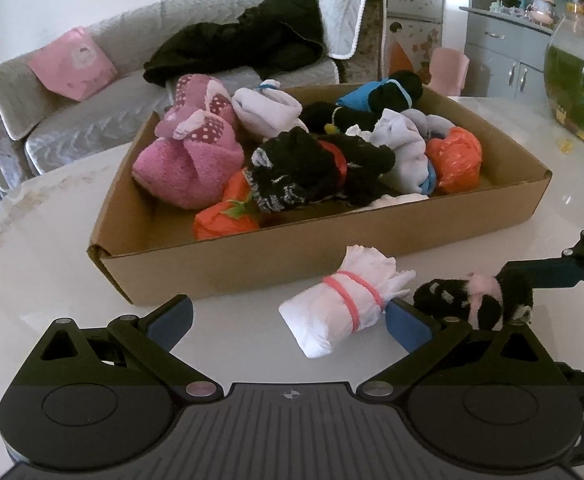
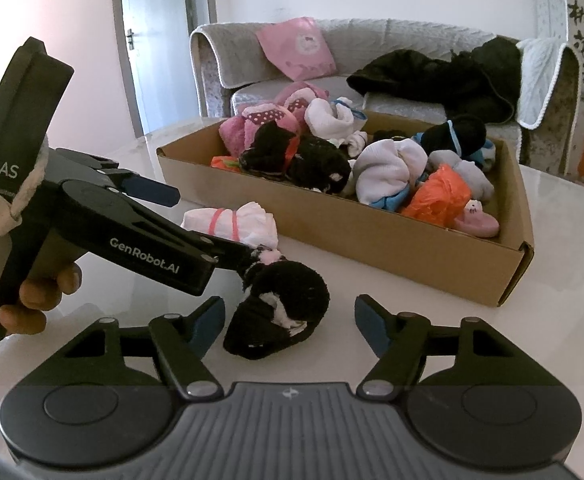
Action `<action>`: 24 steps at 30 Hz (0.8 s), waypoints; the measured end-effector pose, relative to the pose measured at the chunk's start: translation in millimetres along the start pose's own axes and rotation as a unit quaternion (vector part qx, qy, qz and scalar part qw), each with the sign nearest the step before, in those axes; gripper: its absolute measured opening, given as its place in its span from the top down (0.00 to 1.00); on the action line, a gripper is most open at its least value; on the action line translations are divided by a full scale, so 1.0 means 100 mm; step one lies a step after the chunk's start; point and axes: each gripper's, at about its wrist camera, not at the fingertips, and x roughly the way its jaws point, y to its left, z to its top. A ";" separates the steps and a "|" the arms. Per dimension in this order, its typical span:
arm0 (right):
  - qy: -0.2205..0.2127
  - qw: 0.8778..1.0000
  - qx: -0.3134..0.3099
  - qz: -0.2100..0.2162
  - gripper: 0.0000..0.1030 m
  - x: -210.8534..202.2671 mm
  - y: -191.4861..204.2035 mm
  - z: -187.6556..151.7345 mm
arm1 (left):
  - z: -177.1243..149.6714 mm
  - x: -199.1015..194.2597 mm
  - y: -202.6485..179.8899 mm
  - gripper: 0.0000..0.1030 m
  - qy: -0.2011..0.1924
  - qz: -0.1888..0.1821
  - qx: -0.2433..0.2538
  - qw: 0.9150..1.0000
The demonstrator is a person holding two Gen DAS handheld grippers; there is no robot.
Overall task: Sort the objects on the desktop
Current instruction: 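Grasp the pink-banded white sock with the left gripper while the right grasps the black-white sock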
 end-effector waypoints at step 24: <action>-0.009 1.000 0.013 -0.014 0.48 0.03 -0.12 0.04 | 0.07 -0.02 -0.06 0.00 -0.001 -0.011 -0.034 0.999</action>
